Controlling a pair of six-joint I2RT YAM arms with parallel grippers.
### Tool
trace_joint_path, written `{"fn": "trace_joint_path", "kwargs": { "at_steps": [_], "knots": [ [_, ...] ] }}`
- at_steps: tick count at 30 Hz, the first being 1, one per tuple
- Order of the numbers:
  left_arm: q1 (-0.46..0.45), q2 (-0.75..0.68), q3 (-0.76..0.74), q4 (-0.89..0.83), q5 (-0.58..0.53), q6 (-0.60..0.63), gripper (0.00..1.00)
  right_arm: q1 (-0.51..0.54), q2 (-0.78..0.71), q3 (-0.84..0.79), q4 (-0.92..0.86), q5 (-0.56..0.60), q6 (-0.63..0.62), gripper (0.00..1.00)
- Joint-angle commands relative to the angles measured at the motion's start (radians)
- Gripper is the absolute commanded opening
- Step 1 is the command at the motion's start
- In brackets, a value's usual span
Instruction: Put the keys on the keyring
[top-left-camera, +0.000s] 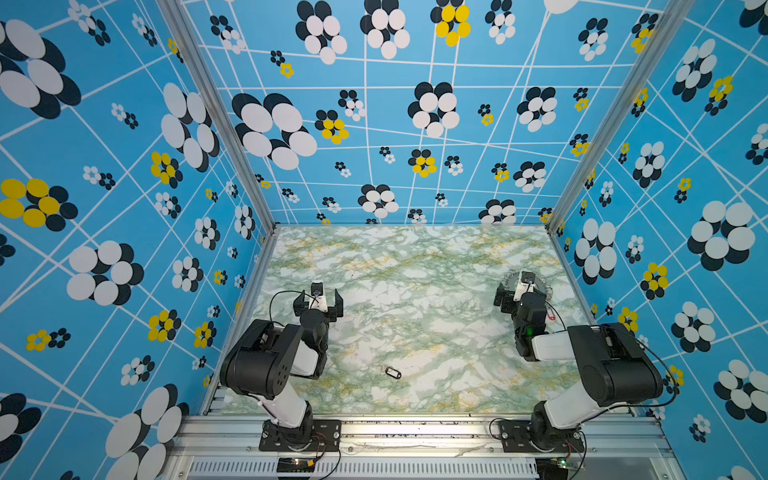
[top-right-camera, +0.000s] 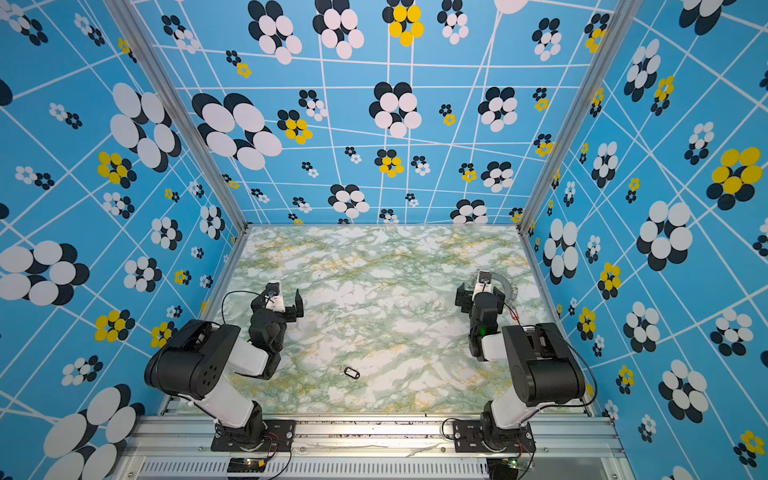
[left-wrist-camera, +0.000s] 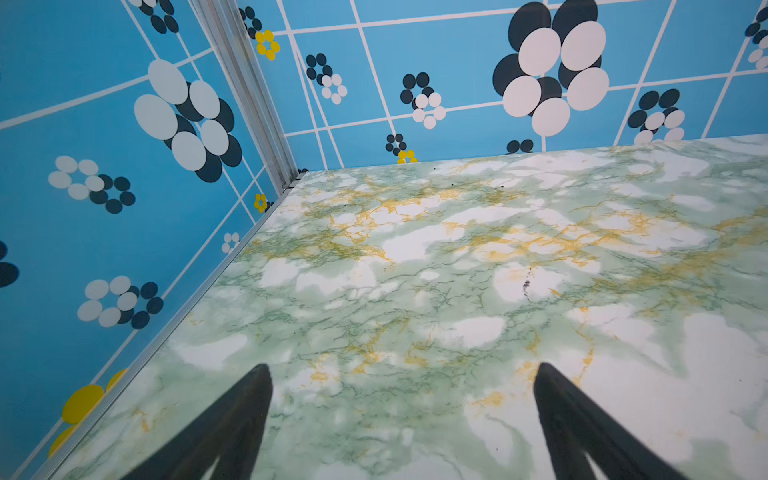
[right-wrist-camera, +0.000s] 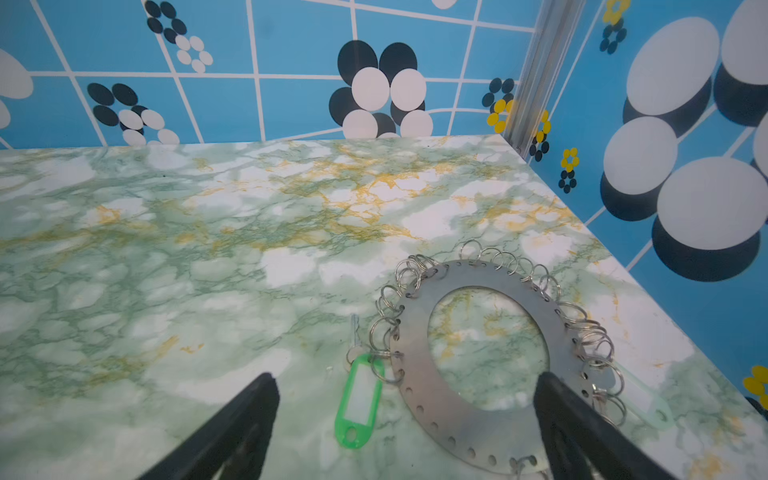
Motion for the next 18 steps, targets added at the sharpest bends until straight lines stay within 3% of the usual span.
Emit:
{"fn": "trace_joint_path", "kwargs": {
  "at_steps": [1, 12, 18],
  "knots": [
    [-0.006, -0.018, -0.014, 0.014, 0.011, 0.012, 0.99, -0.005, -0.023, -0.015, -0.006, -0.005, -0.009, 0.99],
    [-0.002, -0.020, -0.012, 0.006, 0.026, 0.012, 0.99, -0.006, -0.023, -0.016, -0.007, -0.005, -0.009, 0.99],
    [0.016, -0.044, 0.011, -0.068, 0.087, 0.007, 0.99, -0.006, -0.024, -0.015, -0.007, -0.005, -0.008, 0.99]
  ]
}}
